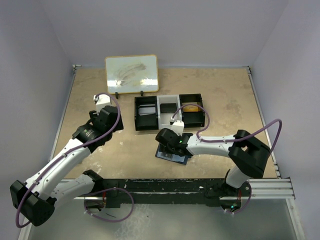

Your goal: Take the credit cards out of the card holder

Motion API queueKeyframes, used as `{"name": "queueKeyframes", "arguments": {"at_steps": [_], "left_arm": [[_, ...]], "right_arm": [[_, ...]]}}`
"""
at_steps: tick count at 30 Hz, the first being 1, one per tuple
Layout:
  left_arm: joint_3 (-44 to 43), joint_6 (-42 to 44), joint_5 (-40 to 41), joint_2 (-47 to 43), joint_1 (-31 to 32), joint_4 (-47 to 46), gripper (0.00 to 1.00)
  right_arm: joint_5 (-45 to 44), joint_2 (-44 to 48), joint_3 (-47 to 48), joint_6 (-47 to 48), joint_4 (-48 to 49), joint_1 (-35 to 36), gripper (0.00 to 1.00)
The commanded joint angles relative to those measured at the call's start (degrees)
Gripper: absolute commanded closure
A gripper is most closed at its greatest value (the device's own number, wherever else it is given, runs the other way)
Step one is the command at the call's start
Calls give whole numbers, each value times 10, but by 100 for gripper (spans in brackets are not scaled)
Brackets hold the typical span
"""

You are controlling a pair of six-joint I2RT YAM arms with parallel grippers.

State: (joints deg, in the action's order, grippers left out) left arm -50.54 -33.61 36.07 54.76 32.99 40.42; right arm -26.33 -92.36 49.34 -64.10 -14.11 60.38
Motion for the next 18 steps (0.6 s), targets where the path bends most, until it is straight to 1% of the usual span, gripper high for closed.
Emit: {"name": "queueKeyframes", "arguments": {"at_steps": [1, 4, 7, 10, 13, 15, 18], "left_arm": [[0, 1, 2, 2, -4, -13, 31], [-1, 2, 1, 4, -5, -14, 31], [-1, 3, 0, 5, -4, -13, 31], [0, 2, 0, 5, -4, -15, 31], [-1, 4, -3, 8, -5, -15, 31], [-1, 5, -7, 9, -4, -15, 31], [1, 9, -24, 6, -4, -22, 31]], "right_arm": [[10, -44, -5, -15, -22, 0, 32], [-17, -60, 10, -23, -48, 1, 35], [5, -54, -7, -17, -27, 1, 43], [28, -31, -27, -7, 2, 0, 45], [53, -3, -59, 9, 57, -3, 47], [84, 9, -85, 19, 114, -11, 48], [108, 23, -113, 20, 160, -16, 47]]}}
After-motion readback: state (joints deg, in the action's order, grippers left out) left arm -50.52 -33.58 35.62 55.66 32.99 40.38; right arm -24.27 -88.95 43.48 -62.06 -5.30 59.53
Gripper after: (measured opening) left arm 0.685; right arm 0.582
